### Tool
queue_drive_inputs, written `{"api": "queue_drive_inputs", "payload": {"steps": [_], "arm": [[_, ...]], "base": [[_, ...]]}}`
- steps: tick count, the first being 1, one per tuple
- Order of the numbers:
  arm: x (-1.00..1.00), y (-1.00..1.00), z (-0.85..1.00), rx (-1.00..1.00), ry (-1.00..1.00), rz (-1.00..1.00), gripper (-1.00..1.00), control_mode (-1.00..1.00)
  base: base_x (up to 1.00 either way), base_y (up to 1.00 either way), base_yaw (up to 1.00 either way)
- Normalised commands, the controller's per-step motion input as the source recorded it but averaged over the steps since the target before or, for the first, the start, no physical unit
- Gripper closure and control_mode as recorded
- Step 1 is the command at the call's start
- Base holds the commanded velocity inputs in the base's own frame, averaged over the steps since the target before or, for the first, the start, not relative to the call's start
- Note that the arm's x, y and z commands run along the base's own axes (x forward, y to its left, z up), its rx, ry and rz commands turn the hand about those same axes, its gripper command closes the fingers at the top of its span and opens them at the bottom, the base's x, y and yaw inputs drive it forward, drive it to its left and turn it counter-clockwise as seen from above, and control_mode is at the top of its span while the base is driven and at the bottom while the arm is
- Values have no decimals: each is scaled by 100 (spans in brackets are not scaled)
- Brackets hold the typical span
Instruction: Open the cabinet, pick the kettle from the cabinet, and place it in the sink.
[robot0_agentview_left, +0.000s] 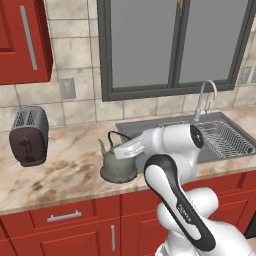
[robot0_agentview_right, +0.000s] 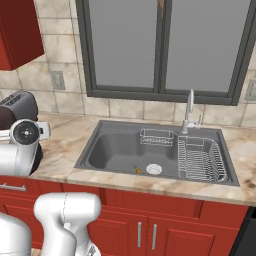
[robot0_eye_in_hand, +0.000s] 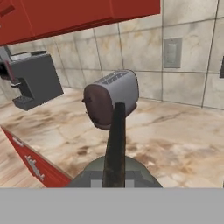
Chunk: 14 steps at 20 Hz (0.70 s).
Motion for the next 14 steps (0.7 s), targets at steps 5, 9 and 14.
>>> {"api": "queue_drive_inputs", "payload": {"steps": [5, 9, 14], "arm": [[0, -23, 0, 7, 0, -25, 100, -100], [0, -33, 0, 10, 8, -33, 100, -100], [1, -29, 0, 3, 14, -33, 100, -100]], "base": [[0, 0, 0], [0, 0, 0], [0, 0, 0]]}}
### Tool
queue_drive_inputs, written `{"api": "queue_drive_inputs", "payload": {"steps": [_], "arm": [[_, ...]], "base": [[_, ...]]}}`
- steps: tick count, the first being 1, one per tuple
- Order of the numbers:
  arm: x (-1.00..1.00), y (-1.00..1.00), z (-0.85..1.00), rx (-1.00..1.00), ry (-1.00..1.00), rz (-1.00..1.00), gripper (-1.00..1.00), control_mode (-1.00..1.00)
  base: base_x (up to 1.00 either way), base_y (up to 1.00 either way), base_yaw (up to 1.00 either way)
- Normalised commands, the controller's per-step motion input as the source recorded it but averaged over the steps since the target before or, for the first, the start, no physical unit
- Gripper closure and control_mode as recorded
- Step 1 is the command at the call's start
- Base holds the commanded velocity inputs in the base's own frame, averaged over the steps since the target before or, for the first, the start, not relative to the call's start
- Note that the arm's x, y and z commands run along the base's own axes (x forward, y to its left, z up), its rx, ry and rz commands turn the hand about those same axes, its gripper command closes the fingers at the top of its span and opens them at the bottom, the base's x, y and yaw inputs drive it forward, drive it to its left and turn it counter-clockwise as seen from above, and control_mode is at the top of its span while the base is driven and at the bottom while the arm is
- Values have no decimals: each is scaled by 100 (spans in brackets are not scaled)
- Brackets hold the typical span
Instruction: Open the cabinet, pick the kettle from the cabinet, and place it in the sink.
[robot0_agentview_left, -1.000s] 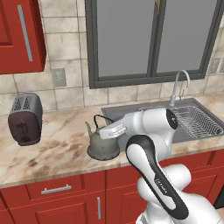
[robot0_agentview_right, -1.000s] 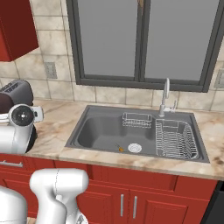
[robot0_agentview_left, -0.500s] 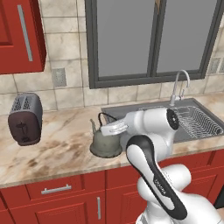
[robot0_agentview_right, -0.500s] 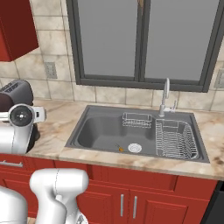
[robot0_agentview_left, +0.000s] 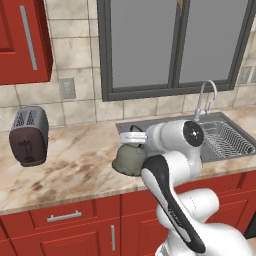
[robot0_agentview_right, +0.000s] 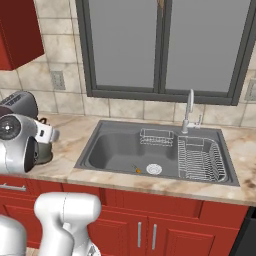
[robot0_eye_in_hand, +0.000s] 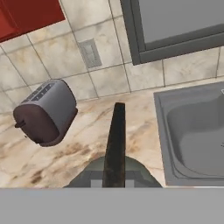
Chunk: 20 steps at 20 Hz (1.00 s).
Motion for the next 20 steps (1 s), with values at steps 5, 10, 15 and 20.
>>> {"api": "queue_drive_inputs", "payload": {"steps": [5, 10, 15, 20], "arm": [[0, -34, 0, 5, 14, -32, 100, -100], [0, -31, 0, 2, 14, -26, 100, -100], [0, -31, 0, 3, 10, -17, 100, -100], [0, -37, 0, 4, 14, -14, 100, -100]], "base": [[0, 0, 0], [0, 0, 0], [0, 0, 0], [0, 0, 0]]}}
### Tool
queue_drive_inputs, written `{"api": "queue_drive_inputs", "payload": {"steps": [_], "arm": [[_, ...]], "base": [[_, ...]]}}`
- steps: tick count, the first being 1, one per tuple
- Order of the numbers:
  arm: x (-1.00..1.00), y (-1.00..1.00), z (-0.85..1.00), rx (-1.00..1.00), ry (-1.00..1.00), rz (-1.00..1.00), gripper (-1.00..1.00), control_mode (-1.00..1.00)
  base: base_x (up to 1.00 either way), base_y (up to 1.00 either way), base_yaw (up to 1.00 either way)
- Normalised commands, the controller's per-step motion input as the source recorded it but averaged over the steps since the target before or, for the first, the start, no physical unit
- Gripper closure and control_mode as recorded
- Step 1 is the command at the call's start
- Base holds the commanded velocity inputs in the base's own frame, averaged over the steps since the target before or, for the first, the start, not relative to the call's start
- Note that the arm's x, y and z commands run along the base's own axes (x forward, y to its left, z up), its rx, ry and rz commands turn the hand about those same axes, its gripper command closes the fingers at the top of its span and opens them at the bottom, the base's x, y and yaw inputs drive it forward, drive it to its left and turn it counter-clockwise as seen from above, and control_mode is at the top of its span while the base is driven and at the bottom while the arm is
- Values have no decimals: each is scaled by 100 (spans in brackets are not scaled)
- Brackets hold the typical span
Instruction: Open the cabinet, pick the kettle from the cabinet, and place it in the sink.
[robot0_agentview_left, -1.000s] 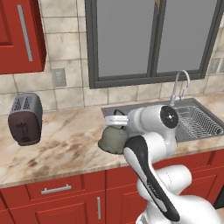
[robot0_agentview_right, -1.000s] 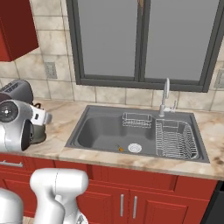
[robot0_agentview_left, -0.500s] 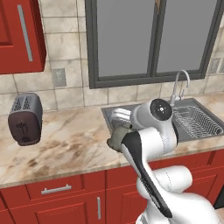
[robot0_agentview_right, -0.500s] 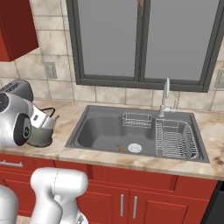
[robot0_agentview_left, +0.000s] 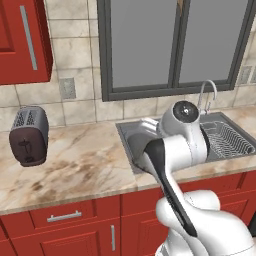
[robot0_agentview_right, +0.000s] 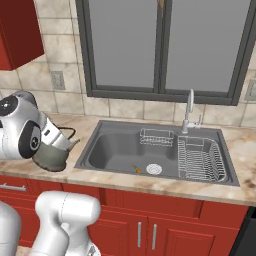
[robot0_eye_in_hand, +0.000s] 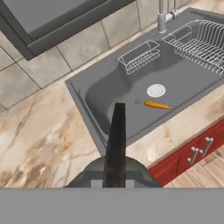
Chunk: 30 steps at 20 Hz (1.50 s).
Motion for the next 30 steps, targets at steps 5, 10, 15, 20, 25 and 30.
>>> {"api": "queue_drive_inputs", "payload": {"steps": [5, 10, 15, 20, 25, 30], "arm": [[2, -33, 0, 2, 17, -10, 100, -100], [1, -28, 0, 0, 15, -6, 100, -100], [7, -30, 0, 1, 20, -3, 100, -100], [12, -23, 0, 0, 10, 0, 100, -100], [21, -19, 0, 0, 1, 0, 100, -100], [22, -14, -1, 0, 0, 0, 100, -100]], "base": [[0, 0, 0], [0, 0, 0], [0, 0, 0], [0, 0, 0], [0, 0, 0], [0, 0, 0]]}}
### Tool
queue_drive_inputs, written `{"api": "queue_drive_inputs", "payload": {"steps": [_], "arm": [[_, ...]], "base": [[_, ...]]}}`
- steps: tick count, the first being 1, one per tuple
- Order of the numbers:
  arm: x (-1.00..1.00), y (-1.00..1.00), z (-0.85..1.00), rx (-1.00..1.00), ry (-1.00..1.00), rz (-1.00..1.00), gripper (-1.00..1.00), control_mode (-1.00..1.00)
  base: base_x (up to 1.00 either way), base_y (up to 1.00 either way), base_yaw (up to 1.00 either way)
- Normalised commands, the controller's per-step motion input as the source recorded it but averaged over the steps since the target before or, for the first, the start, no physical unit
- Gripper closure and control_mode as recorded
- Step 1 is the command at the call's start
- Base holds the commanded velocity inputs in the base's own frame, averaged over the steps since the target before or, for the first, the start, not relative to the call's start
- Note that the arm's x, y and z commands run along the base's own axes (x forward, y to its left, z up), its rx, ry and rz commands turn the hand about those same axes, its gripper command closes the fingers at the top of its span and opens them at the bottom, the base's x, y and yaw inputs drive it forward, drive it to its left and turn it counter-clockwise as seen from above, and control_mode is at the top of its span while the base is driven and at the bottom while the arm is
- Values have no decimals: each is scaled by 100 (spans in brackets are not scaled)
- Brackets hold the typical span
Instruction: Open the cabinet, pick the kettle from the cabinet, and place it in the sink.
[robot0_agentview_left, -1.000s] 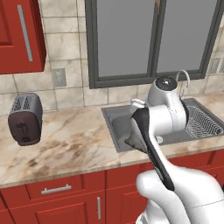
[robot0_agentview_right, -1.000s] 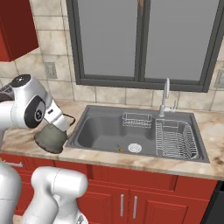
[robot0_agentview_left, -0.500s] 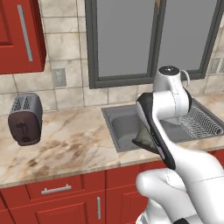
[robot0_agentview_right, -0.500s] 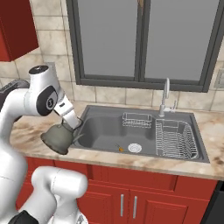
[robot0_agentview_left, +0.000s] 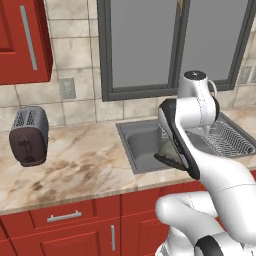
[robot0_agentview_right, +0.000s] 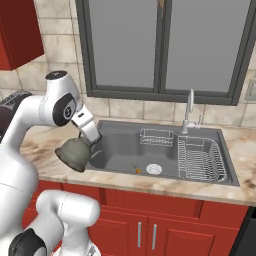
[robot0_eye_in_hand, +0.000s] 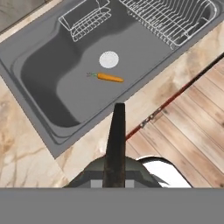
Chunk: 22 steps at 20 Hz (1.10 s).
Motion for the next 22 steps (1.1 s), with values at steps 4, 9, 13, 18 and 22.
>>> {"api": "queue_drive_inputs", "payload": {"steps": [4, 9, 13, 18, 22], "arm": [[23, -9, -7, 0, -3, -1, 100, -100], [29, -7, -7, 0, -1, -8, 100, -100], [29, -10, -5, -4, 0, -14, 100, -100], [27, -11, -2, -7, 0, -21, 100, -100], [31, -8, 0, -8, 0, -23, 100, -100]], "base": [[0, 0, 0], [0, 0, 0], [0, 0, 0], [0, 0, 0], [0, 0, 0]]}}
